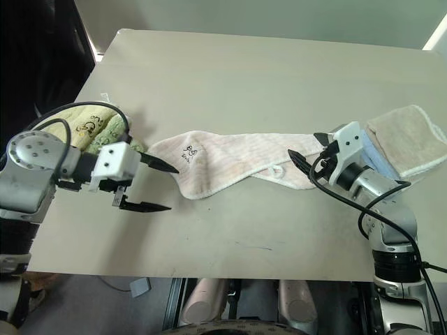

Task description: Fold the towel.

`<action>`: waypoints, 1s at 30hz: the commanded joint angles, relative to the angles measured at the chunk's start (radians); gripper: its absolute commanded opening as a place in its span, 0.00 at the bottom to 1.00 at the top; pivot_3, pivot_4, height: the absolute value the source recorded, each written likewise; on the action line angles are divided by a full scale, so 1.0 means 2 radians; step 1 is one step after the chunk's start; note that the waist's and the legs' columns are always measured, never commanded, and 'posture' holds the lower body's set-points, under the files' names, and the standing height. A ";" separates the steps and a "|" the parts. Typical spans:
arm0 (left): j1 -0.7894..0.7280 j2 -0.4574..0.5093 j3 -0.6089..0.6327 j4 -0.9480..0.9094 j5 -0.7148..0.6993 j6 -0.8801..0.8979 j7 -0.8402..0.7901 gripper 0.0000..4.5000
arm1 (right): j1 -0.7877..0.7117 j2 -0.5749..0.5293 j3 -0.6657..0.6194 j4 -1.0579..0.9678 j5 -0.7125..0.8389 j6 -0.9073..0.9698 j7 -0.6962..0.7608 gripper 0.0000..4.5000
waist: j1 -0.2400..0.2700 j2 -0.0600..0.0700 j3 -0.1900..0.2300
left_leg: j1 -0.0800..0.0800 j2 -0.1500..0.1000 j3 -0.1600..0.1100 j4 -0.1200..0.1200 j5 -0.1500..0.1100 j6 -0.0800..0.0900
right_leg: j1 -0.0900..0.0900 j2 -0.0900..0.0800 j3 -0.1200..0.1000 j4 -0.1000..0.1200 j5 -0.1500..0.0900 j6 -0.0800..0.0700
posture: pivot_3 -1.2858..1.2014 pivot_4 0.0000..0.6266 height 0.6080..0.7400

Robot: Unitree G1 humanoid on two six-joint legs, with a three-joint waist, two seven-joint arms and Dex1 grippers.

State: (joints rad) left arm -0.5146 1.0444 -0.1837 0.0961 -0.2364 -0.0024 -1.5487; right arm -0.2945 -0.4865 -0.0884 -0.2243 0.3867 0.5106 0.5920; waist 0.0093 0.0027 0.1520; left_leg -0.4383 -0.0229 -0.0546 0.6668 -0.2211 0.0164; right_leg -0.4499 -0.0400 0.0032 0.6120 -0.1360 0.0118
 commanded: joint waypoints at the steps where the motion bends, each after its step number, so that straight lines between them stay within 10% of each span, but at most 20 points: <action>1: -0.021 0.003 -0.028 0.014 0.019 -0.063 -0.033 1.00 | -0.002 0.002 -0.005 -0.015 -0.002 -0.009 -0.009 1.00 | 0.000 0.000 0.000 | 0.000 0.000 0.000 0.000 0.000 0.000 | 0.000 0.000 0.000 0.000 0.000 0.000 | 0.52 0.24 0.97; 14: -0.050 -0.062 -0.049 0.070 0.094 -0.136 0.027 1.00 | 0.007 0.006 -0.008 -0.029 0.000 -0.005 -0.023 1.00 | -0.002 0.001 0.000 | -0.001 0.000 0.000 0.000 0.002 0.004 | -0.002 0.000 0.000 0.001 0.000 0.000 | 0.52 0.24 0.97; 27: -0.041 -0.092 -0.027 0.089 0.099 -0.160 0.096 0.06 | -0.003 -0.011 -0.015 -0.023 -0.004 -0.007 -0.020 1.00 | -0.002 0.001 0.000 | -0.001 0.000 0.001 0.001 0.003 0.004 | -0.002 0.000 0.000 0.002 0.001 0.000 | 0.52 0.24 0.97; 30: -0.035 -0.083 -0.019 0.077 0.086 -0.145 0.092 0.00 | -0.013 -0.029 -0.016 -0.002 -0.026 -0.022 -0.024 1.00 | -0.002 0.001 0.000 | -0.001 0.000 0.001 0.001 0.004 0.004 | -0.002 0.000 0.000 0.002 0.001 0.000 | 0.52 0.24 0.97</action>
State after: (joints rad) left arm -0.5881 0.8545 -0.2660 0.2813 -0.0395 -0.3122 -1.3631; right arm -0.2944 -0.5118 -0.0944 -0.2360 0.3693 0.5061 0.5495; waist 0.0057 0.0042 0.1510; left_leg -0.4409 -0.0225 -0.0532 0.6693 -0.2139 0.0253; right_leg -0.4532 -0.0404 0.0024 0.6157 -0.1337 0.0109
